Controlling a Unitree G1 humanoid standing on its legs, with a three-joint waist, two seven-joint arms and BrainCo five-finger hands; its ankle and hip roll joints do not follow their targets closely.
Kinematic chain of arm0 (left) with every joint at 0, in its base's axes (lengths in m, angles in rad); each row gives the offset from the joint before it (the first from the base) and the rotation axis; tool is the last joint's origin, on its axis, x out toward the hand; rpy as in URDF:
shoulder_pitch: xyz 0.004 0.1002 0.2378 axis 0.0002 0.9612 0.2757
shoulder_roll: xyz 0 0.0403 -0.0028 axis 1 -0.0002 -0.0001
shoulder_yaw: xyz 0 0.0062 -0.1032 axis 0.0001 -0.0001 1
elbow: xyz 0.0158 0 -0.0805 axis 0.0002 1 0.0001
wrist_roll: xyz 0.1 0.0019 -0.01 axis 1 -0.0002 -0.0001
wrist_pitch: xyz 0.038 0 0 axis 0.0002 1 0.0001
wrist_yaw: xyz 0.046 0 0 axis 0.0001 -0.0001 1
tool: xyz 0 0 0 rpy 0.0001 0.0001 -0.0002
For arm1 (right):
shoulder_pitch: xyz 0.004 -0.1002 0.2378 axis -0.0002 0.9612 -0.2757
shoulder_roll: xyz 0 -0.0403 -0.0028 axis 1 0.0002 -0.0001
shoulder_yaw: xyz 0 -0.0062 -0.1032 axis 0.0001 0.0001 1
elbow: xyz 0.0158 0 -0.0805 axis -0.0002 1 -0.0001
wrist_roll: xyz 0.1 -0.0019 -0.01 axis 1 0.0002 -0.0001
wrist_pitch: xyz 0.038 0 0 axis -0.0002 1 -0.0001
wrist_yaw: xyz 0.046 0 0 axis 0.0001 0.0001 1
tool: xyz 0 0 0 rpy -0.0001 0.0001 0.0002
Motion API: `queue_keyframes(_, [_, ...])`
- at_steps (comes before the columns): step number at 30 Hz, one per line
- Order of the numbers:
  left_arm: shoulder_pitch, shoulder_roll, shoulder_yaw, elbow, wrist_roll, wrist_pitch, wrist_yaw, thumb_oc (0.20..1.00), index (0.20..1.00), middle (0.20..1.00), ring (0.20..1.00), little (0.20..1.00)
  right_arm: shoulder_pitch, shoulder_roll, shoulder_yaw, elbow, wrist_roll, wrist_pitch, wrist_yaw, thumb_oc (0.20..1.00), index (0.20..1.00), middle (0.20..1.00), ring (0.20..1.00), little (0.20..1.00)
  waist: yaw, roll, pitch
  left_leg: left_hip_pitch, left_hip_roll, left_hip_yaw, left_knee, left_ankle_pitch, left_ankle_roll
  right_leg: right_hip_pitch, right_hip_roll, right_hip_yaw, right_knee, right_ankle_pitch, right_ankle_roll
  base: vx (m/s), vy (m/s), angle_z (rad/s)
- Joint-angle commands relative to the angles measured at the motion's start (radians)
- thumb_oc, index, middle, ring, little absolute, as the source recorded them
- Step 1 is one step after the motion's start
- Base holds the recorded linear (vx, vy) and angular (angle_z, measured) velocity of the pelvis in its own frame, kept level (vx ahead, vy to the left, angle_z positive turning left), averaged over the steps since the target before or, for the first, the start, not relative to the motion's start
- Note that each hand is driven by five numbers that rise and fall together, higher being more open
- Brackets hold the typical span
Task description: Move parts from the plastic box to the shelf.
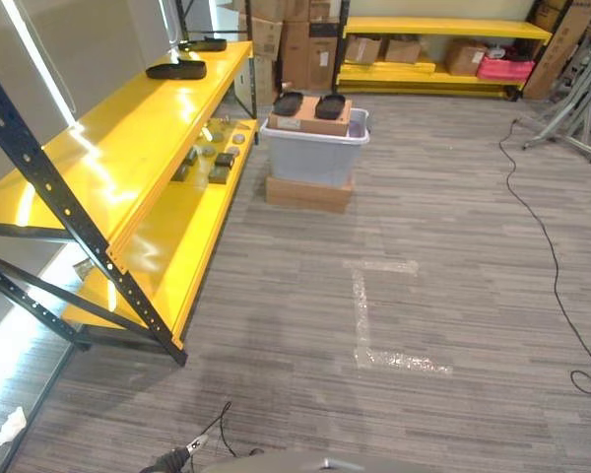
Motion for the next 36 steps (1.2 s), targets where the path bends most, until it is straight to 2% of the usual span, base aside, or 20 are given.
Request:
queue_keyframes(1, [-0.065,-0.022,0.037,0.079,0.049,0.016,0.034,1.000,1.000,1.000,1.000,1.000,-0.031,0.005,0.007,0.073,-0.005,-0.050,-0.010,1.000,1.000,1.000,1.000,1.000,0.021,-0.018,0.002,-0.026,-0.059,-0.028,-0.031,0.006,0.029,0.014,-0.013,-0.034,0.002,0.004,0.065,0.00,0.000,0.00])
queue_keyframes(4, [-0.069,-0.023,0.037,0.082,0.038,0.002,0.020,1.000,1.000,1.000,1.000,1.000,-0.035,0.008,0.019,0.045,-0.002,-0.170,-0.061,1.000,1.000,1.000,1.000,1.000,0.019,-0.018,-0.001,-0.026,-0.058,-0.025,-0.031,0.006,0.029,0.014,-0.013,-0.031,0.002,0.006,0.065,0.00,0.000,0.00])
queue_keyframes(7, [-0.074,-0.020,0.047,0.058,-0.070,-0.069,-0.001,1.000,1.000,1.000,1.000,1.000,-0.041,-0.006,0.013,0.020,0.042,-0.182,-0.084,1.000,1.000,1.000,1.000,1.000,0.014,-0.016,-0.005,-0.023,-0.056,-0.017,-0.031,0.004,0.028,0.014,-0.014,-0.028,0.002,0.007,0.065,0.00,0.000,0.00])
queue_keyframes(8, [-0.076,-0.019,0.047,0.048,-0.085,-0.071,-0.004,1.000,1.000,1.000,1.000,1.000,-0.043,-0.010,0.007,0.015,0.074,-0.180,-0.086,1.000,1.000,1.000,1.000,1.000,0.014,-0.016,-0.005,-0.022,-0.056,-0.016,-0.031,0.004,0.027,0.014,-0.014,-0.028,0.002,0.008,0.066,0.00,0.000,0.00])
queue_keyframes(10, [-0.084,-0.009,0.045,0.017,-0.075,-0.114,0.005,1.000,1.000,1.000,1.000,1.000,-0.054,-0.022,-0.015,-0.015,0.162,-0.197,-0.056,1.000,1.000,1.000,1.000,1.000,0.016,-0.017,-0.006,-0.021,-0.056,-0.018,-0.031,0.005,0.028,0.016,-0.014,-0.028,0.002,0.009,0.067,0.00,0.000,0.00])
queue_keyframes(13, [-0.091,0.001,0.042,-0.019,-0.107,-0.118,-0.002,1.000,1.000,1.000,1.000,1.000,-0.067,-0.033,-0.025,-0.050,0.218,-0.190,-0.047,1.000,1.000,1.000,1.000,1.000,0.019,-0.019,-0.007,-0.020,-0.056,-0.018,-0.031,0.005,0.029,0.017,-0.014,-0.028,0.002,0.010,0.066,0.00,0.000,0.00])
queue_keyframes(16, [-0.114,0.020,0.030,-0.168,-0.139,-0.110,0.003,1.000,1.000,1.000,1.000,1.000,-0.086,-0.047,-0.008,-0.186,0.298,-0.202,-0.027,1.000,1.000,1.000,1.000,1.000,0.019,-0.026,-0.008,-0.018,-0.052,-0.012,-0.031,0.007,0.031,0.016,-0.014,-0.025,0.002,0.015,0.064,0.00,0.000,0.00])
queue_keyframes(17, [-0.122,0.026,0.022,-0.253,-0.161,-0.081,0.027,1.000,1.000,1.000,1.000,1.000,-0.085,-0.048,0.016,-0.295,0.335,-0.174,-0.062,1.000,1.000,1.000,1.000,1.000,0.015,-0.027,-0.008,-0.019,-0.051,-0.012,-0.031,0.008,0.031,0.013,-0.014,-0.021,0.002,0.017,0.063,0.00,0.000,0.00])
queue_keyframes(19, [-0.128,0.025,0.021,-0.300,-0.172,-0.074,0.043,1.000,1.000,1.000,1.000,1.000,-0.082,-0.051,0.030,-0.365,0.345,-0.169,-0.084,1.000,1.000,1.000,1.000,1.000,0.012,-0.028,-0.008,-0.019,-0.051,-0.010,-0.031,0.009,0.031,0.013,-0.014,-0.019,0.002,0.019,0.063,0.00,0.000,0.00])
queue_keyframes(20, [-0.138,0.034,0.010,-0.425,-0.185,-0.058,0.100,1.000,1.000,1.000,1.000,1.000,-0.078,-0.069,0.074,-0.550,0.341,-0.189,-0.154,1.000,1.000,1.000,1.000,1.000,0.002,-0.030,-0.007,-0.018,-0.048,-0.003,-0.031,0.011,0.029,0.010,-0.013,-0.014,0.002,0.022,0.060,0.00,0.013,-0.03])
queue_keyframes(21, [-0.139,0.042,0.001,-0.492,-0.177,-0.050,0.122,1.000,1.000,1.000,1.000,1.000,-0.074,-0.076,0.093,-0.641,0.352,-0.172,-0.191,1.000,1.000,1.000,1.000,1.000,-0.002,-0.031,-0.006,-0.017,-0.047,0.000,-0.031,0.012,0.028,0.010,-0.013,-0.012,0.002,0.023,0.059,0.00,0.015,-0.06])
queue_keyframes(22, [-0.139,0.044,-0.001,-0.503,-0.174,-0.061,0.118,1.000,1.000,1.000,1.000,1.000,-0.073,-0.078,0.098,-0.654,0.347,-0.191,-0.192,1.000,1.000,1.000,1.000,1.000,-0.003,-0.031,-0.006,-0.016,-0.047,0.000,-0.031,0.012,0.028,0.010,-0.013,-0.011,0.002,0.023,0.059,0.00,0.016,-0.07])
queue_keyframes(24, [-0.141,0.086,0.000,-0.707,-0.154,0.005,0.155,1.000,1.000,1.000,1.000,1.000,-0.059,-0.115,0.091,-0.861,0.315,-0.165,-0.232,1.000,1.000,1.000,1.000,1.000,-0.013,-0.029,-0.003,-0.016,-0.046,0.006,-0.031,0.014,0.029,0.009,-0.013,-0.007,0.002,0.023,0.054,0.00,0.024,-0.07])
queue_keyframes(26, [-0.131,0.118,0.016,-0.859,-0.144,0.036,0.184,1.000,1.000,1.000,1.000,1.000,-0.039,-0.142,0.064,-1.028,0.253,-0.184,-0.240,1.000,1.000,1.000,1.000,1.000,-0.022,-0.026,0.000,-0.014,-0.045,0.008,-0.031,0.015,0.031,0.009,-0.012,-0.001,0.002,0.023,0.053,0.01,0.032,-0.13])
queue_keyframes(28, [-0.123,0.132,0.034,-0.938,-0.166,0.064,0.186,1.000,1.000,1.000,1.000,1.000,-0.030,-0.152,0.047,-1.114,0.230,-0.196,-0.248,1.000,1.000,1.000,1.000,1.000,-0.026,-0.024,0.002,-0.012,-0.045,0.008,-0.031,0.016,0.031,0.010,-0.012,0.001,0.002,0.023,0.053,0.01,0.034,-0.07])
queue_keyframes(29, [-0.110,0.151,0.060,-1.042,-0.182,0.074,0.187,1.000,1.000,1.000,1.000,1.000,-0.019,-0.165,0.020,-1.217,0.214,-0.228,-0.246,1.000,1.000,1.000,1.000,1.000,-0.031,-0.021,0.004,-0.010,-0.045,0.010,-0.031,0.017,0.032,0.012,-0.012,0.002,0.002,0.021,0.055,0.02,0.036,-0.04])
queue_keyframes(31, [-0.106,0.169,0.086,-1.146,-0.187,0.057,0.194,1.000,1.000,1.000,1.000,1.000,-0.015,-0.180,-0.006,-1.310,0.200,-0.268,-0.240,1.000,1.000,1.000,1.000,1.000,-0.034,-0.018,0.007,-0.007,-0.046,0.010,-0.031,0.015,0.033,0.016,-0.012,0.002,0.002,0.017,0.056,0.03,0.038,-0.03])
queue_keyframes(33, [-0.106,0.172,0.093,-1.173,-0.187,0.053,0.198,1.000,1.000,1.000,1.000,1.000,-0.014,-0.183,-0.011,-1.332,0.192,-0.277,-0.236,1.000,1.000,1.000,1.000,1.000,-0.034,-0.017,0.008,-0.006,-0.046,0.010,-0.031,0.015,0.033,0.018,-0.012,0.002,0.002,0.016,0.057,0.02,0.020,-0.07])
queue_keyframes(34, [-0.107,0.182,0.113,-1.244,-0.190,0.056,0.209,1.000,1.000,1.000,1.000,1.000,-0.015,-0.193,-0.020,-1.399,0.171,-0.281,-0.233,1.000,1.000,1.000,1.000,1.000,-0.033,-0.016,0.008,-0.004,-0.046,0.007,-0.031,0.014,0.032,0.020,-0.014,0.001,0.002,0.014,0.058,0.03,0.025,-0.03])
queue_keyframes(36, [-0.105,0.193,0.133,-1.314,-0.175,0.040,0.214,1.000,1.000,1.000,1.000,1.000,-0.017,-0.204,-0.029,-1.469,0.123,-0.342,-0.229,1.000,1.000,1.000,1.000,1.000,-0.031,-0.014,0.009,-0.001,-0.047,0.003,-0.031,0.013,0.032,0.023,-0.015,0.000,0.002,0.012,0.059,0.04,0.030,-0.02])
